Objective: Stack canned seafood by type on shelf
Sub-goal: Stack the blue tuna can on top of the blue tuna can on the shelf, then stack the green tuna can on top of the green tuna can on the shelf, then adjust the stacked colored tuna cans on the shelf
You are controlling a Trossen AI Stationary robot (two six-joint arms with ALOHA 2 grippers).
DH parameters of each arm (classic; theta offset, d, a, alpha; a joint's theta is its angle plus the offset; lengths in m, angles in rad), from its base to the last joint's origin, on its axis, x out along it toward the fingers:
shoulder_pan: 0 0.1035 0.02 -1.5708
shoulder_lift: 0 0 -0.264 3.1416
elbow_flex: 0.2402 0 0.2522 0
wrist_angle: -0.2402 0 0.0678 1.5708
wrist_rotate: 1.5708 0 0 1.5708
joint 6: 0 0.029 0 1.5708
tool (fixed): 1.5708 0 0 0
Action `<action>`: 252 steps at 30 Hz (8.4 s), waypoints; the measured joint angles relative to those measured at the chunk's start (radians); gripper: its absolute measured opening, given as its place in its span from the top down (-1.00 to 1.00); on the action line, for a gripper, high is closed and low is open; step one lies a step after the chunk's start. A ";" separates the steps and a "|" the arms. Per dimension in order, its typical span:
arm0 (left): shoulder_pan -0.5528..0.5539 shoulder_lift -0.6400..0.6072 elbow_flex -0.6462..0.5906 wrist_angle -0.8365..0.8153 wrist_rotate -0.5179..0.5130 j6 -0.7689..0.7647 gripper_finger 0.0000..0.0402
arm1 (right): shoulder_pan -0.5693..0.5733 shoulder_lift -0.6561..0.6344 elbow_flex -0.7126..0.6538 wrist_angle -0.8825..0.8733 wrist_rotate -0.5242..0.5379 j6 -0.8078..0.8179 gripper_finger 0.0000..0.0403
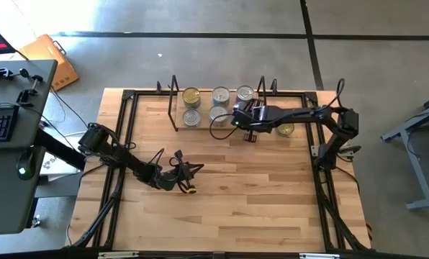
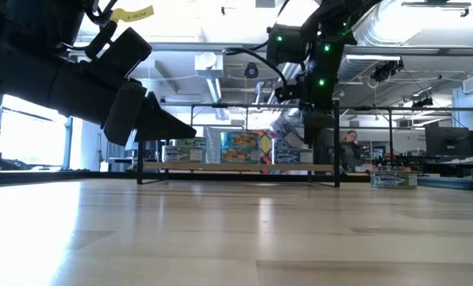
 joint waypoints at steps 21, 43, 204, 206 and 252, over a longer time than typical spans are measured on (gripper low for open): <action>-0.002 0.000 0.000 -0.036 0.009 -0.041 1.00 | 0.076 -0.082 0.164 -0.173 -0.027 0.039 0.77; -0.001 0.000 0.000 -0.034 0.026 -0.044 1.00 | 0.301 -0.785 -0.577 -0.277 -0.068 0.901 0.77; 0.611 -0.262 0.487 -1.337 0.319 0.286 1.00 | 0.547 0.090 -0.602 1.604 -0.134 0.512 1.00; 0.615 -0.265 0.470 -1.328 0.325 0.278 1.00 | 0.547 0.090 -0.602 1.604 -0.134 0.512 1.00; 0.664 -0.308 0.455 -1.269 0.240 0.256 0.51 | 0.547 0.090 -0.602 1.608 -0.134 0.513 1.00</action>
